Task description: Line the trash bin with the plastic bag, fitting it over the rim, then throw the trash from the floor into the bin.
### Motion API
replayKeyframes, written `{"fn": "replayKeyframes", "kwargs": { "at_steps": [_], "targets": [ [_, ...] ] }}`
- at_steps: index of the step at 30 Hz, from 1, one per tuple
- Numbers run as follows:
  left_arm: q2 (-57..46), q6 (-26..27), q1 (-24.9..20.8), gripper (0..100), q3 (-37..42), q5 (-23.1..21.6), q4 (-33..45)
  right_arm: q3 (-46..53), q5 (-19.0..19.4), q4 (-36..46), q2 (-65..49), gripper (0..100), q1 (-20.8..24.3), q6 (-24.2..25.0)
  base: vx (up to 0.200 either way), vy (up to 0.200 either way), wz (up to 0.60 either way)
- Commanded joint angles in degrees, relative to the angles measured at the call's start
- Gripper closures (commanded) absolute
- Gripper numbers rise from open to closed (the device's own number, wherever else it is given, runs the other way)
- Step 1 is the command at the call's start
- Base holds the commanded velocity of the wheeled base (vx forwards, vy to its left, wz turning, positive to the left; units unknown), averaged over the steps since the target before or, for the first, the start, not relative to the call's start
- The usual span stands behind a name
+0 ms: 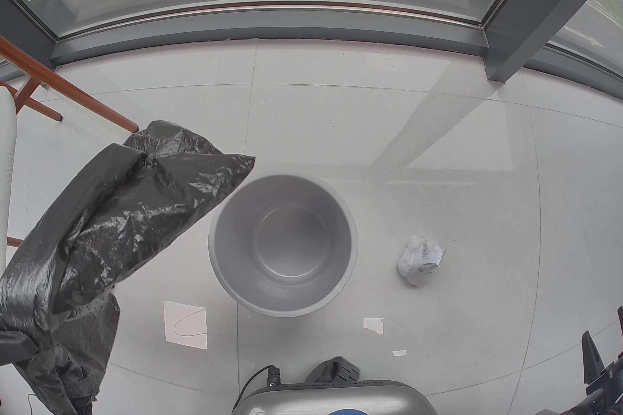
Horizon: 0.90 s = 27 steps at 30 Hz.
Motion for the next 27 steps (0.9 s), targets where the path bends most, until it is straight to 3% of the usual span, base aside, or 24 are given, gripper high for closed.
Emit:
{"fn": "replayKeyframes", "kwargs": {
  "at_steps": [1,7,18,21,24,27],
  "targets": [
    [-1.39,-0.21,0.02,100,0.79,-0.76,0.15,0.9,0.01,0.0,-0.94,0,0.04,0.02,0.0,0.0,0.0],
    [-1.74,-6.1,0.02,100,0.96,-6.65,-0.11,0.9,0.01,0.0,-0.94,0,0.04,0.02,0.0,0.0,0.0],
    [-0.51,-25.35,-0.24,100,0.7,-6.65,-1.96,0.9,0.01,0.0,-0.94,0,0.04,0.11,0.0,0.0,0.0],
    [1.51,-28.25,-0.33,100,0.79,-6.65,-5.83,0.9,0.01,0.0,-0.94,0,0.04,0.11,0.0,0.0,0.0],
    [8.19,-31.68,-0.33,100,0.96,-6.65,-16.99,0.9,0.01,0.0,-0.94,0,0.04,0.11,0.0,0.0,0.0],
    [18.03,-31.68,-0.24,100,0.79,-6.65,-29.29,0.9,0.01,0.0,-0.94,0,0.04,0.02,0.0,0.0,0.0]
  ]
}}
